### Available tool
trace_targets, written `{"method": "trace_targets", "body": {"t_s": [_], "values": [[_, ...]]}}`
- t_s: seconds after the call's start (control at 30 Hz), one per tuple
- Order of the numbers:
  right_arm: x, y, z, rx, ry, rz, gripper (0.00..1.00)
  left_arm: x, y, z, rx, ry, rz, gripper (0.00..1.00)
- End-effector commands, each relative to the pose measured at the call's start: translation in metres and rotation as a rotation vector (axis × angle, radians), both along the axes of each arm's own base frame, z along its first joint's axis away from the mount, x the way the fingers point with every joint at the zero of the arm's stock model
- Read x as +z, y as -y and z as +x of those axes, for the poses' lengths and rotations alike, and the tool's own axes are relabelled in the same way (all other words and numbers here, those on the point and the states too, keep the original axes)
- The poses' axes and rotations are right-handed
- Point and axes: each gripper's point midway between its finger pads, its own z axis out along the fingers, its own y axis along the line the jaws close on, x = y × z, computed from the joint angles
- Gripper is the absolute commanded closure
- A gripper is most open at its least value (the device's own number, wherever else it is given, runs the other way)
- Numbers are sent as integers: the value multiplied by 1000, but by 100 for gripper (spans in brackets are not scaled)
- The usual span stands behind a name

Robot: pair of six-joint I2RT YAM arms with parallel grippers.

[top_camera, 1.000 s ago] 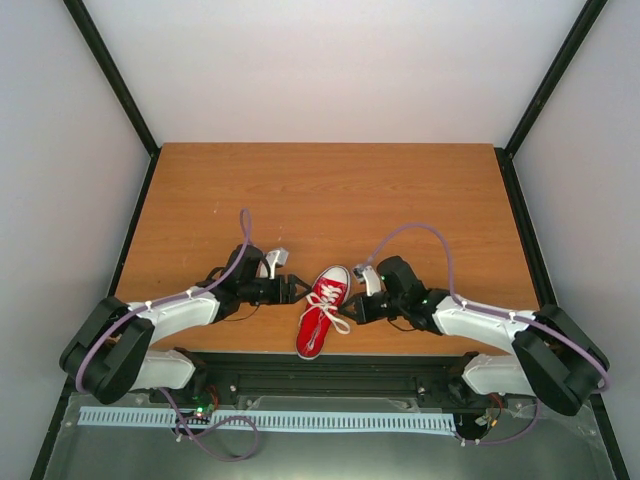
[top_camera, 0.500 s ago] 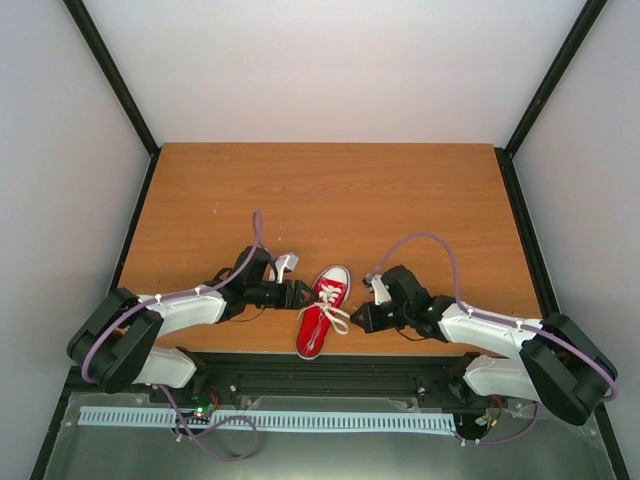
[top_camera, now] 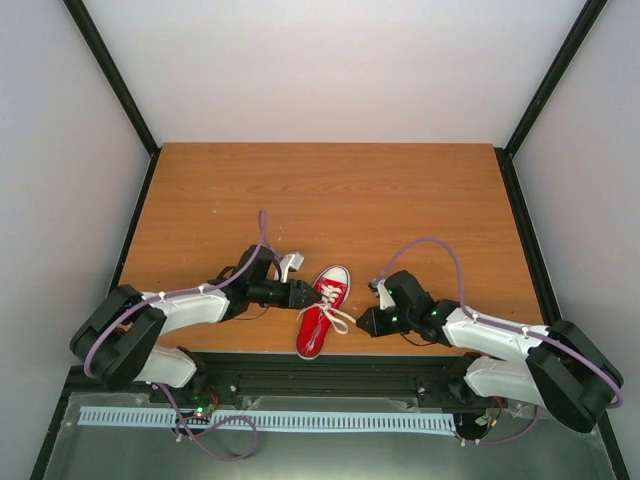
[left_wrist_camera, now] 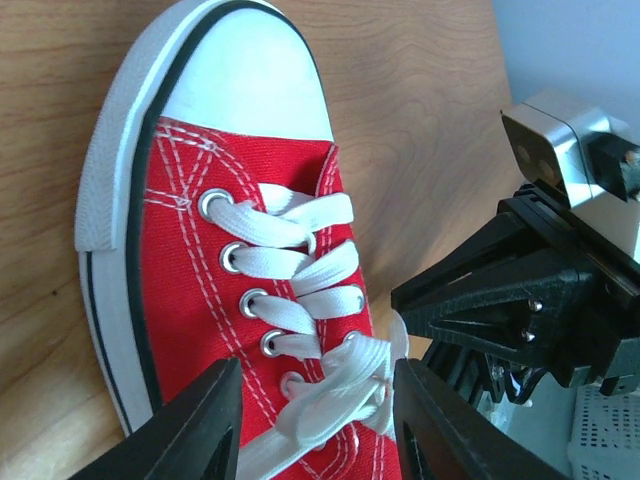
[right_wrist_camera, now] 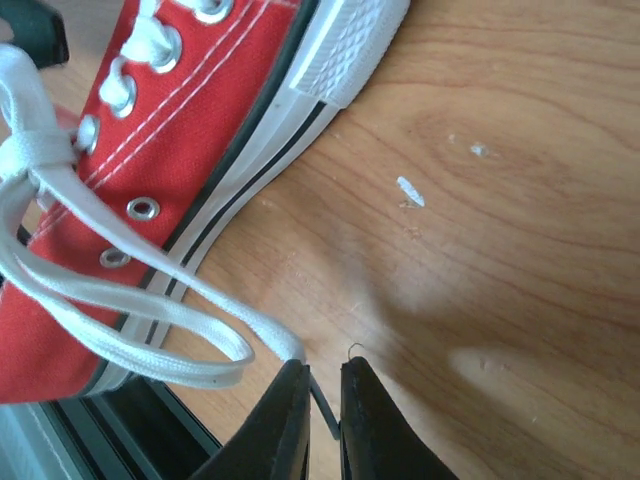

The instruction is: Tie the shoes

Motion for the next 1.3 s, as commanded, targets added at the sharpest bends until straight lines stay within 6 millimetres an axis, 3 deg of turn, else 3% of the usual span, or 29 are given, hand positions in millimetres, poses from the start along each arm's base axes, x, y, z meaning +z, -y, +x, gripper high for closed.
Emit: {"method": "trace_targets", "body": {"t_s": [0.0, 0.1, 0.17, 0.27, 0.33, 0.63, 0.8, 1.0, 1.27], "values": [[1, 4, -1, -14, 13, -11, 77, 17, 16, 4, -51, 45, -49, 57], [15, -2, -4, 23, 55, 54, 50, 11, 15, 2, -55, 28, -35, 60], [30, -10, -9, 76, 90, 135, 39, 9, 14, 1, -53, 22, -31, 65], [47, -21, -17, 150, 135, 204, 29, 9, 13, 2, -45, 19, -26, 70], [46, -24, -20, 176, 144, 196, 27, 9, 13, 2, -42, 18, -24, 71], [20, -40, -25, 269, 117, 113, 32, 6, 11, 3, -28, 9, -15, 87], [16, -49, -22, 298, 123, 91, 44, 6, 11, 4, -21, 9, -11, 93], [9, -48, -14, 276, 141, 49, 46, 6, 11, 5, -19, 10, -8, 98], [-1, -47, -4, 249, 146, -10, 69, 6, 10, 6, -15, 12, -2, 99]]}}
